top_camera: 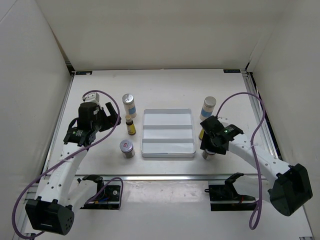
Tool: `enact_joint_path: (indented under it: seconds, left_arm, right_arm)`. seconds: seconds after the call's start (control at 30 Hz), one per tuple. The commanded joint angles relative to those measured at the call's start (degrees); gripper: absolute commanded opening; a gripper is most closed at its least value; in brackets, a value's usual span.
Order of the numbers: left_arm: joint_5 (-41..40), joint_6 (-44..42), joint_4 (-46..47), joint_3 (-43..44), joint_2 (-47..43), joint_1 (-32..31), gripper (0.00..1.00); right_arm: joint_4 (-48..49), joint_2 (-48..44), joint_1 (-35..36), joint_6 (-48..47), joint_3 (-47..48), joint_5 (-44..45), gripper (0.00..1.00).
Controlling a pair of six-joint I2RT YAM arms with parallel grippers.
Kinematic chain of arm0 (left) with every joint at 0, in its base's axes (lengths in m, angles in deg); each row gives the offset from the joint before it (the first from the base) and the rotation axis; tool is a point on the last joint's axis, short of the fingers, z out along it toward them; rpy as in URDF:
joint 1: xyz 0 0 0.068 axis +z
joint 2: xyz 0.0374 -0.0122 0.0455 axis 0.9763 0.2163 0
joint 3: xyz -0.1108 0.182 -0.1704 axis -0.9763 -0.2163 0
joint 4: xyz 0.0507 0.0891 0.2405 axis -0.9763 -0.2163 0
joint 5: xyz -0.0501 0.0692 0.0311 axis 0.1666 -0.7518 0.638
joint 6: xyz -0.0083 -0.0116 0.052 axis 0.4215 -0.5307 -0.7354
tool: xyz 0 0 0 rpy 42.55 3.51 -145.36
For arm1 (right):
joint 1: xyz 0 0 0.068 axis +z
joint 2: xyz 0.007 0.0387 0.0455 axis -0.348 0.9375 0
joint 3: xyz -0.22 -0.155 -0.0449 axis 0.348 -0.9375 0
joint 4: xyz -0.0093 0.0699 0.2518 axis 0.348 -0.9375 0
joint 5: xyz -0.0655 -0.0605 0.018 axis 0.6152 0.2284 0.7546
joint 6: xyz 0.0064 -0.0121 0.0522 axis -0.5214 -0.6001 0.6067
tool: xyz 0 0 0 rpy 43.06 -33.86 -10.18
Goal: Organize the condiment bottles
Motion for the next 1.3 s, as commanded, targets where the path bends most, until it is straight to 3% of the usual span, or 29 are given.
enact_joint_path:
  seconds: [0.0,0.23,0.47,0.77,0.93,1.1,1.13,1.17,1.2,1.27]
  left_arm:
    - [-0.4,0.3,0.6,0.9,-0.3,-0.2,1.00]
    - [-0.4,0.3,0.6,0.9,-0.3,-0.2,1.00]
    - [-0.4,0.3,0.6,0.9,-0.3,-0.2,1.00]
    - [-0.4,0.8,-2.1,0.9,-2.1,-0.2,1.00]
    - [-0.9,1.4,-5.9,-0.2,-4.9,-0.2,1.00]
    - [1.2,3.2,-7.1,-1.4,-5.4,-3.3,1.00]
    - [2.6,3.9,-7.1,-1.4,-5.4,-4.1,1.00]
    - [3.3,4.0,-7.1,-1.9,-5.4,-4.1,1.00]
    - [4.4,4.6,-7.9,-1.9,-4.9,-4.7,1.00]
    - [4.9,6.2,-9.1,-1.9,-4.4,-6.9,1.00]
  right_arm:
    - [-0.7,-2.2,2.0,-0.5,2.8,1.3,0.19]
    - [-6.2,-5.6,11.2,0.0,12.2,6.0,0.00]
    - [-4.8,1.0,18.0,-1.4,20.3,8.7,0.00]
    - [6.7,8.7,18.6,-3.6,15.8,4.0,0.00]
    - [8.5,13.0,18.6,-4.3,14.5,4.0,0.01]
    - [8.5,16.4,18.6,-4.3,14.5,2.9,0.24]
    - [8.5,16.4,18.6,-4.3,15.1,2.9,0.42]
    - [8.5,16.4,18.6,-4.3,15.1,2.9,0.50]
    - [8.5,16.4,18.6,-4.3,15.8,3.4,0.70]
    - [8.0,15.8,18.6,-4.3,16.4,3.9,0.92]
